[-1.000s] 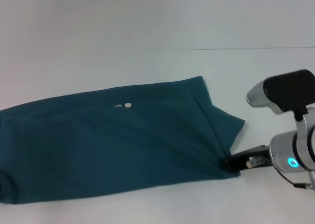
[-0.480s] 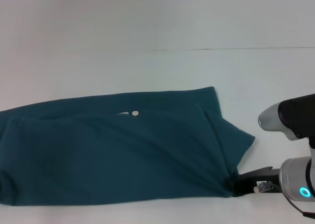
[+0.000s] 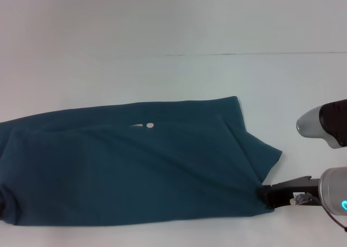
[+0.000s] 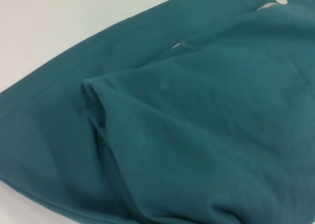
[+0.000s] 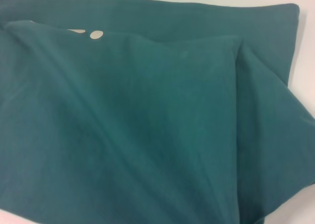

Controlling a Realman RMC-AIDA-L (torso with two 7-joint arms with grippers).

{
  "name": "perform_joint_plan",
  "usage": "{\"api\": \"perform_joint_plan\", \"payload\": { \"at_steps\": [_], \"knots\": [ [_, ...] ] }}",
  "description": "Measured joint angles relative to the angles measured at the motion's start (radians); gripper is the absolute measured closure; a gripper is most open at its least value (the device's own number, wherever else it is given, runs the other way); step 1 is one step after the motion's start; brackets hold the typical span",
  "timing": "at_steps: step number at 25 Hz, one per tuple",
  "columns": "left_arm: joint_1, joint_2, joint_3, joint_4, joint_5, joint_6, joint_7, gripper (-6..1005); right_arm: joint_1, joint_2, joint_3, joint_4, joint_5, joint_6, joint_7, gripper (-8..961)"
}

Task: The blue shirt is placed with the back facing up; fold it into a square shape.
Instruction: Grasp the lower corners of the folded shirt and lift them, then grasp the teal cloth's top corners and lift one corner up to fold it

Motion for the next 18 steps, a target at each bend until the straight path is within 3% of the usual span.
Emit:
{"api": "perform_joint_plan", "payload": {
  "at_steps": [7, 12, 18],
  "knots": [
    [-0.002, -0.003, -0.005, 0.003, -0.001, 0.0, -0.002, 890, 0.027, -0.001, 0.032, -0.003, -0.011, -0.006, 0.001, 909],
    [-0.008, -0.006, -0.005, 0.005, -0.001, 0.0, -0.01, 890, 0.079, -0.005, 0.083, -0.005, -0.024, -0.021, -0.004, 720],
    [-0.019, -0.009, -0.006, 0.005, -0.007, -0.006, -0.029, 890, 0.194, -0.005, 0.111, 0.003, -0.014, -0.009, -0.036, 474]
  ]
}}
